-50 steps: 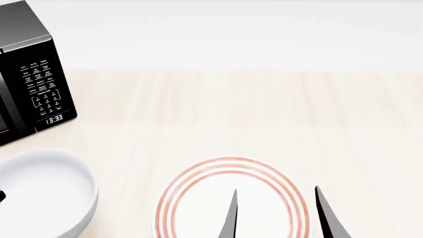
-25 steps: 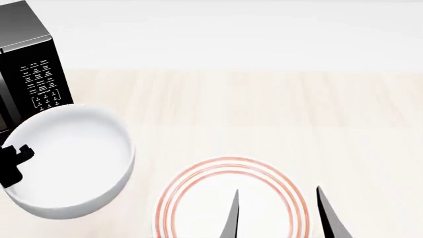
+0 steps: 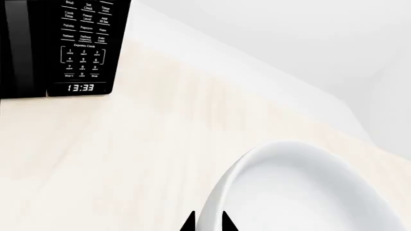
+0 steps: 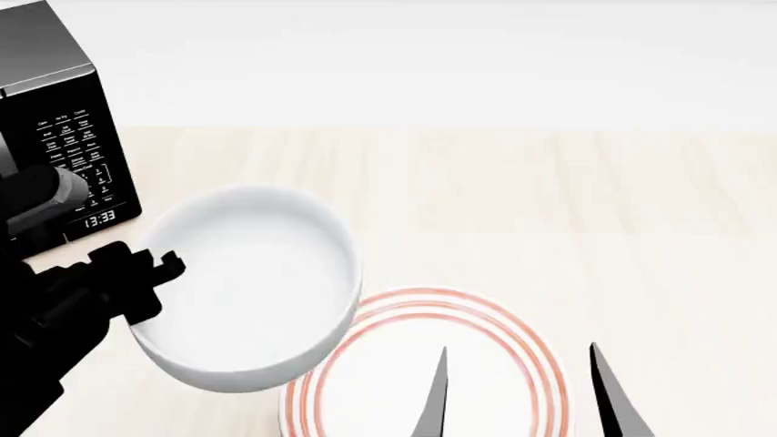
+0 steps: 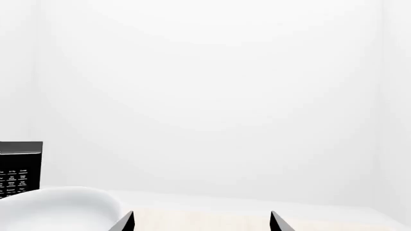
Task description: Pick up the white bowl and put it on the plate.
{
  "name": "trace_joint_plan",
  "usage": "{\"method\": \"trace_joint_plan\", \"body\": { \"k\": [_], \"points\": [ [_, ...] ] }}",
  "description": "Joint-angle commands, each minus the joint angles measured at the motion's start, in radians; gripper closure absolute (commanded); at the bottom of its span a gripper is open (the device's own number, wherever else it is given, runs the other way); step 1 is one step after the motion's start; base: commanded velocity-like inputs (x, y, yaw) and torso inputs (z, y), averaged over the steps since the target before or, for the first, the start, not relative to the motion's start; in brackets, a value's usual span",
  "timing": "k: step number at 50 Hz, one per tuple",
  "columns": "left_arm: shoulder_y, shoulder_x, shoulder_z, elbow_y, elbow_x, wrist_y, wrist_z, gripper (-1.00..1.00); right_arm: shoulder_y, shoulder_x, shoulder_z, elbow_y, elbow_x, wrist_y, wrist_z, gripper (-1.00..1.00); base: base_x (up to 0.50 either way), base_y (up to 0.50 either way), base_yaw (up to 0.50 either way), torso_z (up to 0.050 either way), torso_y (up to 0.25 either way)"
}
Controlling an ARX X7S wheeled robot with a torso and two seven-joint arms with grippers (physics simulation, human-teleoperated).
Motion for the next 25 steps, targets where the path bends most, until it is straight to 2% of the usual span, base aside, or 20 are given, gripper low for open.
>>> {"method": "trace_joint_plan", "body": {
  "k": [1, 10, 25],
  "points": [
    [-0.057, 0.086, 0.011, -0.057, 0.022, -0.019, 0.021, 1.00, -0.002, 0.004, 0.005, -0.001, 0.007, -0.003, 0.004, -1.00, 0.00, 0.00, 0.00, 0.000, 0.000],
    [-0.098, 0.152, 0.032, -0.110, 0.033, -0.037, 0.045, 1.00, -0.003, 0.007, 0.006, 0.000, 0.011, -0.006, 0.007, -1.00, 0.00, 0.00, 0.00, 0.000, 0.001],
    [-0.084, 0.234, 0.067, -0.181, 0.061, -0.029, 0.093, 1.00, -0.002, 0.010, 0.004, 0.004, 0.012, -0.011, 0.010, -1.00, 0.00, 0.00, 0.00, 0.000, 0.001]
  ]
}}
